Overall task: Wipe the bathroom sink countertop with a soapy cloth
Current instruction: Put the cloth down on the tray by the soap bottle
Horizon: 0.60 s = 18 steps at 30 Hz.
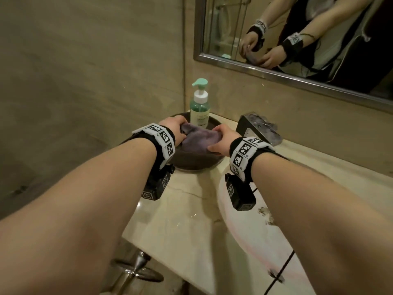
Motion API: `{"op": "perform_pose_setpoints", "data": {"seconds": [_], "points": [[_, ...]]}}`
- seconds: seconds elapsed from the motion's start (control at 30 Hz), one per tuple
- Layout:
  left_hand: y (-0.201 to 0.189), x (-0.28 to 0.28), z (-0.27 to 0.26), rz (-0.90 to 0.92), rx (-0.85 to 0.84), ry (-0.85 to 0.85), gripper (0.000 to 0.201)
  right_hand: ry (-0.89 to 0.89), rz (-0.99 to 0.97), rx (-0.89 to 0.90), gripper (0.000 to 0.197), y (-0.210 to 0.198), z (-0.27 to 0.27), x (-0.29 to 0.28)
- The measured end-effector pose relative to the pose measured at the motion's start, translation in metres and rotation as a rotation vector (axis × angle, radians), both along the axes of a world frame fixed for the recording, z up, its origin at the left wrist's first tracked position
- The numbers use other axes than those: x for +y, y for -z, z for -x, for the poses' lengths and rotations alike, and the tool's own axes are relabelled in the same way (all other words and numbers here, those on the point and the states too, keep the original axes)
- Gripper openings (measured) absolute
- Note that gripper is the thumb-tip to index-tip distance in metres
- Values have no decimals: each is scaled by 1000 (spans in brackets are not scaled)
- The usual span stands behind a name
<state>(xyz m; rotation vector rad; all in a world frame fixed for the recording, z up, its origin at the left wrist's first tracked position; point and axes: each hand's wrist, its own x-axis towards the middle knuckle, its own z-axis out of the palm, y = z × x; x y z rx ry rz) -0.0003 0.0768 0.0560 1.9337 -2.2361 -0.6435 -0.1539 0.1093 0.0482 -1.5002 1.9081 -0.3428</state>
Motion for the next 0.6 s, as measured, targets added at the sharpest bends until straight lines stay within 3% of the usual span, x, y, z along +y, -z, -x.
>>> {"op": "perform_pose_setpoints", "data": {"seconds": [0.33, 0.6], "points": [[64, -81, -6, -204, -146, 144, 40, 9, -179, 168, 62, 62, -14, -66], [87, -104, -11, -300, -314, 216, 47, -36, -280, 255, 64, 81, -30, -87]]}}
